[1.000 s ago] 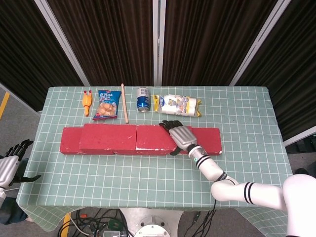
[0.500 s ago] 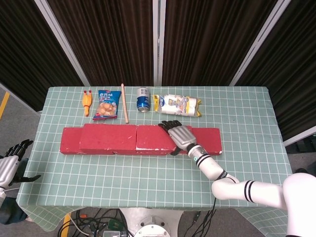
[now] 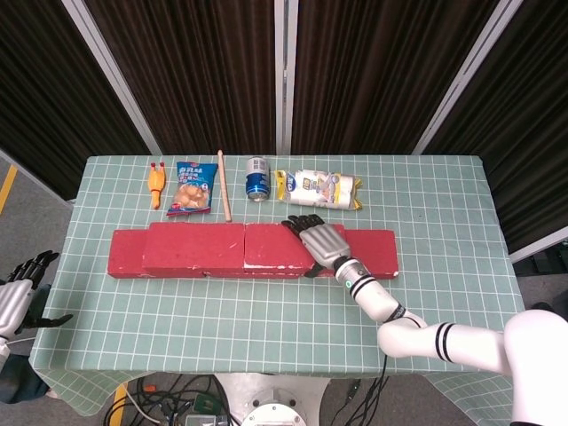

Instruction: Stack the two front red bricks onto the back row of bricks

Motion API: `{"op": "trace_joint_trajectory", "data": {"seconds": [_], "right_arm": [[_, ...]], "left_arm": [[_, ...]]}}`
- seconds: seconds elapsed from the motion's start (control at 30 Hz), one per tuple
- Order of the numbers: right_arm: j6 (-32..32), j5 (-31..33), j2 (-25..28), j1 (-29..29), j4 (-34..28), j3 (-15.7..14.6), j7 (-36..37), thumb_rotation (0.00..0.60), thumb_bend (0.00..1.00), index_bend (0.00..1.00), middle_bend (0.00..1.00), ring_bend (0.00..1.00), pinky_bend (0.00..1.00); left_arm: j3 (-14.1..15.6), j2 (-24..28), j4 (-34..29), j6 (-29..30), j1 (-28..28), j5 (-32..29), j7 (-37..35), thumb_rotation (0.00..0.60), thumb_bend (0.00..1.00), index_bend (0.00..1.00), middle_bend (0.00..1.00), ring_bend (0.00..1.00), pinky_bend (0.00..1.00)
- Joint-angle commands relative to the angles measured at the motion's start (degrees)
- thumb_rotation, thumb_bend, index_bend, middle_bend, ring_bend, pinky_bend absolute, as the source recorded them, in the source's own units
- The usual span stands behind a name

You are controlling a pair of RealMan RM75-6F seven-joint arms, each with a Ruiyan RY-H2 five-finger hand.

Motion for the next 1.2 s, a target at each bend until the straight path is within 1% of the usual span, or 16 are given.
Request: {"op": "trace_joint_trajectory", "data": {"seconds": [0.03, 0.4, 0.57, 0.67, 0.8, 0.97, 1.07, 1.17, 1.2], "right_arm": [[0.0, 0.1, -0.1, 0.1, 0.0, 0.1, 0.0, 0.6, 0.0, 0.0, 0.0, 0.0, 0.0], [0.0, 0.2, -0.3, 0.3, 0.0, 0.0, -0.1, 0.6, 0.0, 0.0, 0.0, 0.0, 0.0], [0.5, -0.2, 0.4, -0.1, -0.9, 0.1, 0.1, 0.6, 0.0, 0.0, 0.0, 0.0, 0.0], [1.1, -0.8, 1.6, -0.5, -2.5, 0.2, 0.5, 0.6, 0.0, 0.0, 0.0, 0.0, 0.0], [3.2, -3.1, 4.9, -2.2, -7.0, 0.4, 1.6, 0.6, 0.0, 0.0, 0.0, 0.0, 0.0], [7.0, -7.8, 11.6, -5.9, -14.7, 0.4, 3.8, 0.6, 0.0, 0.0, 0.0, 0.0, 0.0], [11.2, -12.5, 16.3, -9.5, -18.9, -0.7, 5.0, 0.6, 0.0, 0.0, 0.0, 0.0, 0.0], [18.8, -20.4, 19.1, -14.5, -19.8, -3.1, 5.2, 0.6, 0.0, 0.0, 0.0, 0.0, 0.0], [22.1, -23.5, 19.8, -16.7, -19.4, -4.4, 5.2, 0.6, 0.0, 0.0, 0.0, 0.0, 0.0]], "left_arm": [[0.0, 0.0, 0.1, 0.0, 0.0, 0.0, -0.1, 0.6, 0.0, 0.03, 0.0, 0.0, 0.0], [0.1, 0.0, 0.3, 0.1, 0.2, 0.1, -0.4, 0.6, 0.0, 0.03, 0.0, 0.0, 0.0], [0.0, -0.1, 0.4, 0.3, 0.2, 0.1, -0.4, 0.6, 0.0, 0.03, 0.0, 0.0, 0.0], [0.0, 0.0, 0.1, 0.4, 0.2, 0.2, -0.2, 0.6, 0.0, 0.03, 0.0, 0.0, 0.0], [-0.2, 0.4, -0.7, 1.1, 0.3, 0.3, 0.5, 0.6, 0.0, 0.03, 0.0, 0.0, 0.0], [-0.6, 0.9, -2.2, 2.4, 0.4, 0.5, 2.0, 0.6, 0.0, 0.03, 0.0, 0.0, 0.0], [-0.9, 0.8, -3.0, 3.8, 0.8, 0.7, 3.1, 0.6, 0.0, 0.03, 0.0, 0.0, 0.0], [-1.2, 0.5, -3.5, 5.3, 1.2, 1.1, 3.8, 0.6, 0.0, 0.03, 0.0, 0.0, 0.0], [-1.3, 0.3, -3.6, 6.2, 1.3, 1.5, 4.0, 0.6, 0.0, 0.03, 0.0, 0.0, 0.0]]}}
